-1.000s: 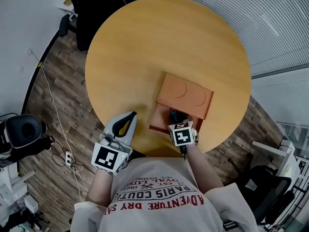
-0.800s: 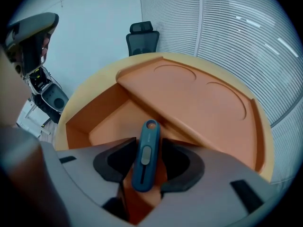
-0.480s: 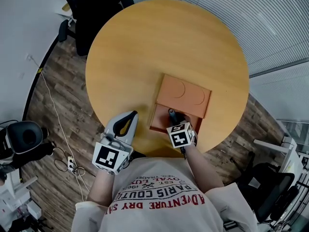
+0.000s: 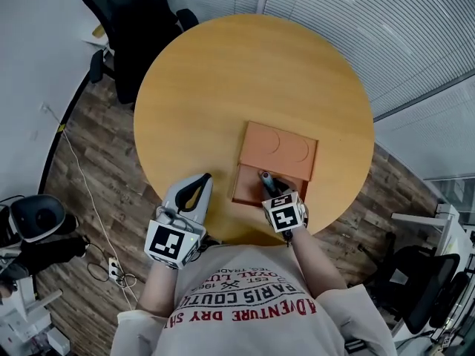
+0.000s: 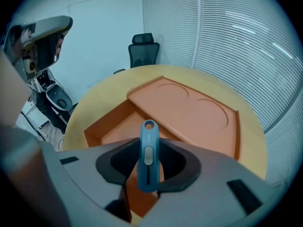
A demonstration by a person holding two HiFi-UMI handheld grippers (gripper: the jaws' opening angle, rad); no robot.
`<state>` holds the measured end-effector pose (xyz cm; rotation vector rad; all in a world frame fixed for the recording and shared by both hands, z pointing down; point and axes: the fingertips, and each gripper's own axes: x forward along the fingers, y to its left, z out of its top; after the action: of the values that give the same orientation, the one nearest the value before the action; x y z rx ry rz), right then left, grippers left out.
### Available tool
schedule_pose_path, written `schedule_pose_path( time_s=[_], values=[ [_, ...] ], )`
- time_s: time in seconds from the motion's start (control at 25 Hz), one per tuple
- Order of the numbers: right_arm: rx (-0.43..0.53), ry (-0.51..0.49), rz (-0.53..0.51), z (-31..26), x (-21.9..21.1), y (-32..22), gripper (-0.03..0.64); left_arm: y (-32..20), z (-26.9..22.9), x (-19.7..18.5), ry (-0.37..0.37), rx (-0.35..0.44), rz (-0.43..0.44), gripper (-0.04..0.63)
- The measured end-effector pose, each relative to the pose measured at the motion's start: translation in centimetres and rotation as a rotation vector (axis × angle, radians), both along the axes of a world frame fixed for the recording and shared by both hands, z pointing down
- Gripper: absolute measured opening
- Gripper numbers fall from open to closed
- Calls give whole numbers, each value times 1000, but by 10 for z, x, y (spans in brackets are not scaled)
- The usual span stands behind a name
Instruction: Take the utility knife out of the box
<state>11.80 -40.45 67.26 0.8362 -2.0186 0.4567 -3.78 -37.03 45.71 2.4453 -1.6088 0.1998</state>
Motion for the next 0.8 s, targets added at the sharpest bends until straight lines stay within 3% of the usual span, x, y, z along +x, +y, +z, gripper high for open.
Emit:
schedule_pose_path(
  time_s=[0.32,0.8],
  values=[
    [125,-126,72,-71,-1,6,133,10,-17,2,-12,48,50,-5],
    [408,-374,175,-201,11,21,133,17,-49,15,-43,140,145,-5]
  ],
)
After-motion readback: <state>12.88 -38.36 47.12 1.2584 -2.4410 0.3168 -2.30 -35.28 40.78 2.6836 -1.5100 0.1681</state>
